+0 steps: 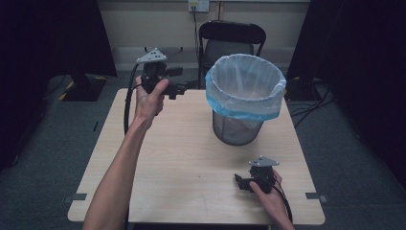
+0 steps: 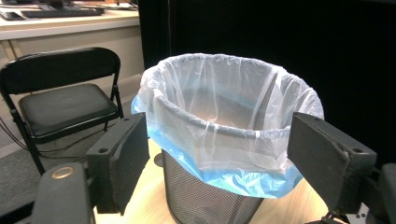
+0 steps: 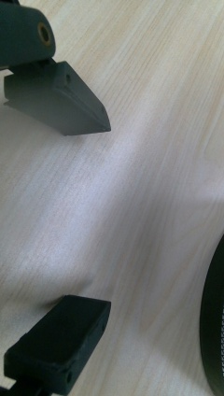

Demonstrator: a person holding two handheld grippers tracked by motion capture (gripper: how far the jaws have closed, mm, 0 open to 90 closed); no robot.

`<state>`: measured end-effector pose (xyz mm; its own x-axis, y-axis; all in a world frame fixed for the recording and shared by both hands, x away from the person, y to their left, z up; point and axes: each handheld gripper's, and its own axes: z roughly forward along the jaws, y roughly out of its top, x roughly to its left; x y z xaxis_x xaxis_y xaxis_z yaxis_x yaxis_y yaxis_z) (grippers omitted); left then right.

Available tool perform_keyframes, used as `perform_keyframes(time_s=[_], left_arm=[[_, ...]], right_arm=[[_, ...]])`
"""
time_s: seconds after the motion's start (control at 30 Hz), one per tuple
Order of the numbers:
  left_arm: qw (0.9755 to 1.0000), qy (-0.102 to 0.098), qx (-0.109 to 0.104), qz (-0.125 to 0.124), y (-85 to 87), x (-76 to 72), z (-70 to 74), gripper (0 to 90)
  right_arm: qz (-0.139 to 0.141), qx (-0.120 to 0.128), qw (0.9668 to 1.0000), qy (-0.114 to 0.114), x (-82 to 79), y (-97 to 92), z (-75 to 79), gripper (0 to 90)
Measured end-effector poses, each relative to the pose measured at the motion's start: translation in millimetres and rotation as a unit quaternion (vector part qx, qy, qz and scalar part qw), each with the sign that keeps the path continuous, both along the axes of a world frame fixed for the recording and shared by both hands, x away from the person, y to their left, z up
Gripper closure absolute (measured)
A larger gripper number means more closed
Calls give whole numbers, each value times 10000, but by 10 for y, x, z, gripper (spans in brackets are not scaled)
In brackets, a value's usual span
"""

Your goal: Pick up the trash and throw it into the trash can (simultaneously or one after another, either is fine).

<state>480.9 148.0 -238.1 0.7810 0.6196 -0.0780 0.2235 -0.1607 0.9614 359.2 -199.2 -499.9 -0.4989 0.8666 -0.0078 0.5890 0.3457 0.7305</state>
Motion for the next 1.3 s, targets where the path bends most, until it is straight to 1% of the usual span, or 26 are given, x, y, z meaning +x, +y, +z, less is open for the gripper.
perform_keyframes(time_s=[0.07, 0.13, 0.17, 0.23, 0.3, 0.37, 0.4, 0.43, 0.47, 0.53, 0.6, 0.63, 0.73, 0.77, 0.8, 0.87, 0.97, 1.07, 1.13, 1.17, 1.23, 1.3], left_arm=[[10000, 12, 97, 20, 29, -28, -25, 195], [10000, 28, 67, 14, 59, -66, -54, 192], [10000, 4, 59, 11, 72, -85, -73, 186], [9999, 51, 9, -101, 84, -112, -130, 185], [9999, 10, 102, -2, 87, -149, -181, 185], [9999, 18, 139, 12, 94, -187, -226, 185], [9998, 0, 183, 14, 101, -209, -246, 184], [9996, -16, 275, 34, 110, -232, -263, 183], [9995, 1, 312, 65, 121, -255, -281, 184], [9994, 79, 316, 113, 158, -296, -324, 183], [9992, 97, 358, 127, 200, -335, -372, 182], [9992, 102, 375, 120, 223, -352, -398, 181], [9990, 95, 381, 224, 291, -398, -493, 173], [9990, 113, 367, 225, 313, -407, -528, 173], [9988, 130, 386, 267, 328, -421, -561, 173], [9984, 83, 479, 300, 357, -454, -613, 172], [9977, 147, 559, 357, 405, -503, -673, 160], [9979, 169, 497, 373, 479, -557, -719, 160], [9977, 204, 502, 404, 525, -593, -759, 160], [9976, 248, 481, 438, 549, -612, -786, 160], [9968, 285, 563, 486, 594, -650, -840, 161], [9967, 422, 520, 465, 649, -679, -901, 162]], right_arm=[[0, 0, 10000, 0, 0, 0, 0, 114], [1, -1, 10000, -1, 0, 0, 0, 114], [1, 0, 10000, 0, 0, 0, 0, 114], [1, 0, 10000, 0, 0, 0, 0, 114], [0, 0, 10000, 1, 0, 0, 0, 114], [0, 0, 10000, 0, 0, 0, 0, 114], [0, 0, 10000, 0, 0, 0, 0, 114], [0, 0, 10000, 0, 0, 0, 0, 114], [0, 0, 10000, 0, 0, 0, 0, 114], [0, 0, 10000, 1, 0, 0, 0, 113], [1, 0, 10000, 0, 0, 0, 0, 114], [0, 0, 10000, 0, 0, 0, 0, 114], [5, 7, 10000, -2, 1, 0, -1, 114], [1, 1, 10000, 0, 0, 0, 0, 114], [0, -1, 10000, 1, 0, 0, 0, 113], [-1, 1, 10000, 1, 0, 0, 0, 114], [-1, 0, 10000, 0, 1, 0, 0, 113], [6, 0, 10000, -5, 1, 0, 0, 113], [-2, 2, 10000, 1, 0, 1, 0, 114], [0, 1, 10000, 1, 0, 0, 0, 113], [-2, 1, 10000, 2, 0, 1, 0, 113], [-1, 1, 10000, 1, 0, 1, 0, 114]])
